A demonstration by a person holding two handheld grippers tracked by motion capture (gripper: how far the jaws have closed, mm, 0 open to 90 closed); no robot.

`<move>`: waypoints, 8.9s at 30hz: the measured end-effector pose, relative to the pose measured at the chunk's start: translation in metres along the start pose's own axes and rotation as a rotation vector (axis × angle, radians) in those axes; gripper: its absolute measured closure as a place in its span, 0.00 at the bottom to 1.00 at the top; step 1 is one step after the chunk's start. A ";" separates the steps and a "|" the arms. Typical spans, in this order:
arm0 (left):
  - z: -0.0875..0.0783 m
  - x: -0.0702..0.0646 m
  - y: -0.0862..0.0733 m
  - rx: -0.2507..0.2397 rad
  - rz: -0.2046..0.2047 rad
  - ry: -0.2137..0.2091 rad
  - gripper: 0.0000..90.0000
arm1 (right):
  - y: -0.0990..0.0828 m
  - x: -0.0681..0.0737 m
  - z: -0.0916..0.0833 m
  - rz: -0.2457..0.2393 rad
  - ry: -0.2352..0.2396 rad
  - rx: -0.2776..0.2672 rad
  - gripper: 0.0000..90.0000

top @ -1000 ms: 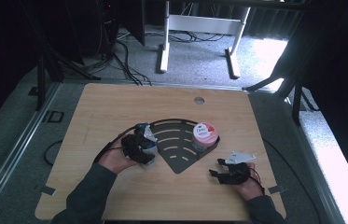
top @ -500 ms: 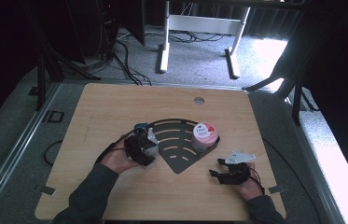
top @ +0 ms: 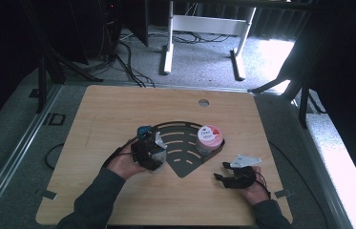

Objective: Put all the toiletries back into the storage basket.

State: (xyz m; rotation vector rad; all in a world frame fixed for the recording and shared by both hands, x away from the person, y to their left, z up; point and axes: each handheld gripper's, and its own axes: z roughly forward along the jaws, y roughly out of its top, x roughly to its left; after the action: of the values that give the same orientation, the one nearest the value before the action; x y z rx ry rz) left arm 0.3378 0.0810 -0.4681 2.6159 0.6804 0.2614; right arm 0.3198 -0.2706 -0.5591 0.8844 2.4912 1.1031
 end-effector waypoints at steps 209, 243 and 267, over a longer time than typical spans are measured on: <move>0.075 0.052 0.134 -0.240 -0.234 0.104 0.61 | 0.000 -0.001 0.000 -0.001 0.005 0.001 0.41; 0.084 0.054 0.136 -0.239 -0.228 0.063 0.60 | 0.000 -0.001 0.000 -0.003 0.005 0.001 0.41; 0.081 0.052 0.136 -0.249 -0.268 0.058 0.58 | 0.000 -0.001 0.000 -0.003 0.004 0.000 0.41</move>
State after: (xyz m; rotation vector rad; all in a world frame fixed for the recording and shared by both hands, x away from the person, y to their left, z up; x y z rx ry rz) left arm 0.4629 -0.0288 -0.4761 2.2596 0.9426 0.3186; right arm 0.3209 -0.2708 -0.5591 0.8785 2.4950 1.1054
